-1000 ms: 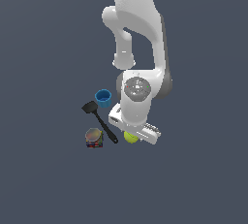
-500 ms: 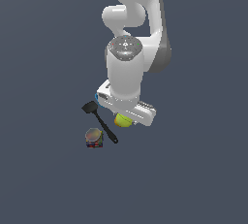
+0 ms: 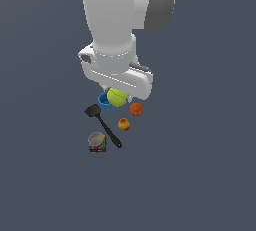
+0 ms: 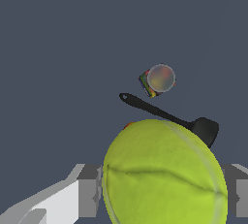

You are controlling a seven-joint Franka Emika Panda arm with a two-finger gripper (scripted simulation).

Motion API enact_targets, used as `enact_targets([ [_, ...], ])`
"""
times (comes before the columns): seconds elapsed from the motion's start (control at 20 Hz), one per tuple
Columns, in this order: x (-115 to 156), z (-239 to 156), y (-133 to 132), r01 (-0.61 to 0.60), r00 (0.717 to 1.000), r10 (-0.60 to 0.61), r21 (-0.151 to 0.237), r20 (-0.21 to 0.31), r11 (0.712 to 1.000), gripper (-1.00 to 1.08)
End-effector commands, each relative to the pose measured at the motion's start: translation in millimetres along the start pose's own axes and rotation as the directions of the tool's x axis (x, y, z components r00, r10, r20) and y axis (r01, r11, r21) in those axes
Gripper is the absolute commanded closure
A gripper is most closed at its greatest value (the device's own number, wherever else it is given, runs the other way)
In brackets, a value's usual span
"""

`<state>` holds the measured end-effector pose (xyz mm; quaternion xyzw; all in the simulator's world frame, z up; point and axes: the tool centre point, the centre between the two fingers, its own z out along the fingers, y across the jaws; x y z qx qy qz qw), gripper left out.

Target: Pick up a designated object from a clutter of objects.

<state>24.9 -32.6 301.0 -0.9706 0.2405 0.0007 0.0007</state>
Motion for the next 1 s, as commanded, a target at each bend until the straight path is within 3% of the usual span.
enact_targets([
  [0.0,-3,-28,11,0.0,1.0,0.0,0.0,-0.001,1.0,1.08],
  [0.5,-7,-106,40,0.001,1.0,-0.001,-0.001,-0.001,1.0,1.08],
  [0.95,-7,-128,47,0.001,1.0,-0.001,-0.001,-0.002,1.0,1.08],
])
